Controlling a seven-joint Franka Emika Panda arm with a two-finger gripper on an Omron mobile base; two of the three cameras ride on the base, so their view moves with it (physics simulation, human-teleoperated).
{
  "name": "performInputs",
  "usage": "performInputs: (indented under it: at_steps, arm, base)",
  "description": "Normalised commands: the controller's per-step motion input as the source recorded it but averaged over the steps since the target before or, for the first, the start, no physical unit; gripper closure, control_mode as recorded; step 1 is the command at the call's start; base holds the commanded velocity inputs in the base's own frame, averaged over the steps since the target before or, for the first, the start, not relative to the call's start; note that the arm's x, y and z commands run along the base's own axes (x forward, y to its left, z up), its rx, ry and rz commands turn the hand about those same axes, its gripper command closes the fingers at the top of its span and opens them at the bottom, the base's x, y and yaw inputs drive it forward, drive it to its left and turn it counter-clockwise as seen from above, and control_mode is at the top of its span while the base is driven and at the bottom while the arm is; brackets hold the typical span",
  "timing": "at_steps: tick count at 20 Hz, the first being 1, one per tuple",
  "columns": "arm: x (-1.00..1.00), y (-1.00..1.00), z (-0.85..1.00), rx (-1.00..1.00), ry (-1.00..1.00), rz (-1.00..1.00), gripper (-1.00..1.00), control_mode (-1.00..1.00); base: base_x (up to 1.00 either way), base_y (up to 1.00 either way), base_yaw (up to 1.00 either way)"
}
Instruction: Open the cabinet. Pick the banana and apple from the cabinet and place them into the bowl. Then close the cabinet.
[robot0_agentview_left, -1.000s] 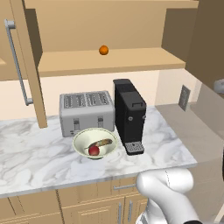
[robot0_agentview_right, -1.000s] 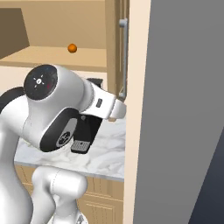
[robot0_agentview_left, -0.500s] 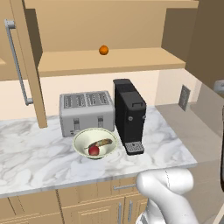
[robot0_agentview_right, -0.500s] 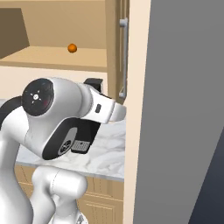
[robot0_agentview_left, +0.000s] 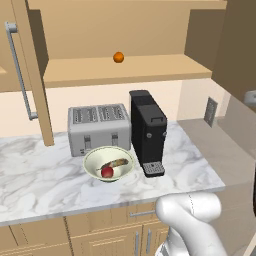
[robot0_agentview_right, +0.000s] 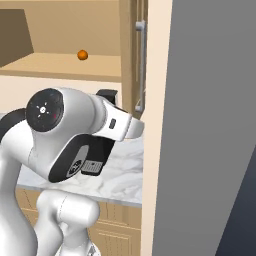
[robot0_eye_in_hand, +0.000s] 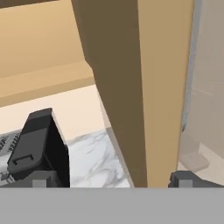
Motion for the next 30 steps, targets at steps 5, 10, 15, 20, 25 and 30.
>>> performInputs:
  at_steps: [5,10,15,20,25,30]
  arm:
    - [1.0,0.47,0.0,0.0,0.03,0.14,-1.0,-1.0]
    - [0.98,0.7,0.0,-0.02,0.05,0.12,-1.0,-1.0]
    - [0.89,0.56,0.0,-0.01,0.0,0.04,-1.0,-1.0]
    - [0.86,0.18,0.0,0.0,-0.01,0.0,-1.0,-1.0]
    - [0.84,0.0,0.0,0.0,-0.11,0.0,-1.0,-1.0]
    - [0.81,0.0,-0.02,0.0,-0.22,0.05,-1.0,-1.0]
  base:
    - [0.0,0.0,0.0]
    - [0.0,0.0,0.0]
    - [0.0,0.0,0.0]
    - [0.0,0.0,0.0]
    - [0.0,0.0,0.0]
    - [0.0,0.0,0.0]
